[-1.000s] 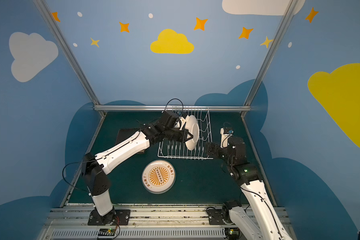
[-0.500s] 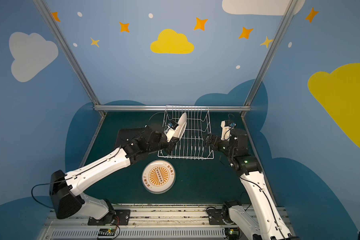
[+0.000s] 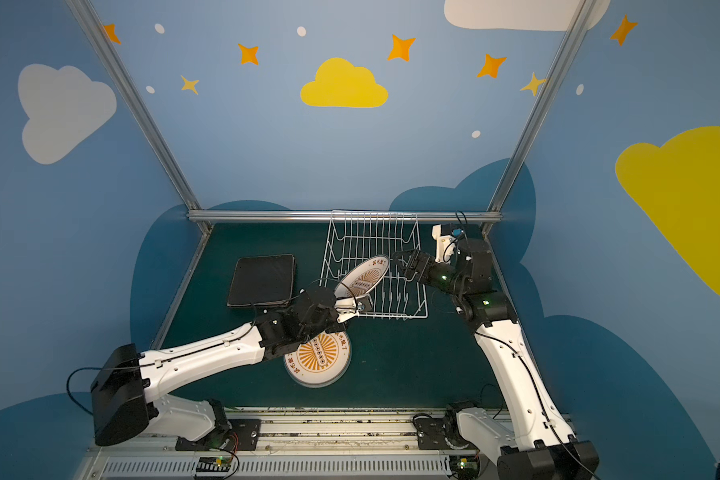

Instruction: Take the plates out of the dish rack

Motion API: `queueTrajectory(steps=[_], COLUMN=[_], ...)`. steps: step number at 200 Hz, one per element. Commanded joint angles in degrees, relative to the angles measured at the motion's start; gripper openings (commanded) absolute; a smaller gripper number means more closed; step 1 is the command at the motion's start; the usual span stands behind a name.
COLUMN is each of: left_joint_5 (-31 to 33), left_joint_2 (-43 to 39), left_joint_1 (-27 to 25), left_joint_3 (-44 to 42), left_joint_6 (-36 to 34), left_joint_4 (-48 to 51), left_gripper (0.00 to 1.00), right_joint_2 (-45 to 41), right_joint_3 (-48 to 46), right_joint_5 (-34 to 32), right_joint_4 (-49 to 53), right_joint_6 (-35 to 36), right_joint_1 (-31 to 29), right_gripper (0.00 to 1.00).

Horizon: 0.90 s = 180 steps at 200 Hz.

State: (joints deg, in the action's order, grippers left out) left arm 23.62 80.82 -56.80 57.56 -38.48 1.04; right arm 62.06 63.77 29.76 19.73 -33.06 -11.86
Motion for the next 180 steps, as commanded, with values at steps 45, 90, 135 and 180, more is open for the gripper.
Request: queueTrajectory(steps=[45, 90, 135, 180], left_joint_5=[11.08, 11.80, 12.19, 13.71], left_joint_2=[3.66, 5.80, 6.62, 7.66], left_joint_1=[-3.44, -4.11, -4.11, -4.20], left_joint_3=[-0.17, -0.09, 0.23, 0.01], left_joint_6=[-15.89, -18.17, -18.70, -19.31], left_joint_4=[-17.82, -21.32, -22.17, -23.43], left_gripper=[0.03, 0.03, 0.03, 0.03], right_joint_2=[4.68, 7.22, 9.35, 9.33], right_joint_3=[4.43, 5.14, 5.88, 4.90], right_joint_5=[-0.28, -1.80, -1.44, 0.68], right_joint_4=[6.13, 9.04, 11.98, 9.95], right_joint_6=[0.36, 0.45, -0.32, -2.49], right_joint_1=[-2.01, -3.78, -4.29, -4.23], right_gripper=[0.88, 0.73, 0.53, 0.28])
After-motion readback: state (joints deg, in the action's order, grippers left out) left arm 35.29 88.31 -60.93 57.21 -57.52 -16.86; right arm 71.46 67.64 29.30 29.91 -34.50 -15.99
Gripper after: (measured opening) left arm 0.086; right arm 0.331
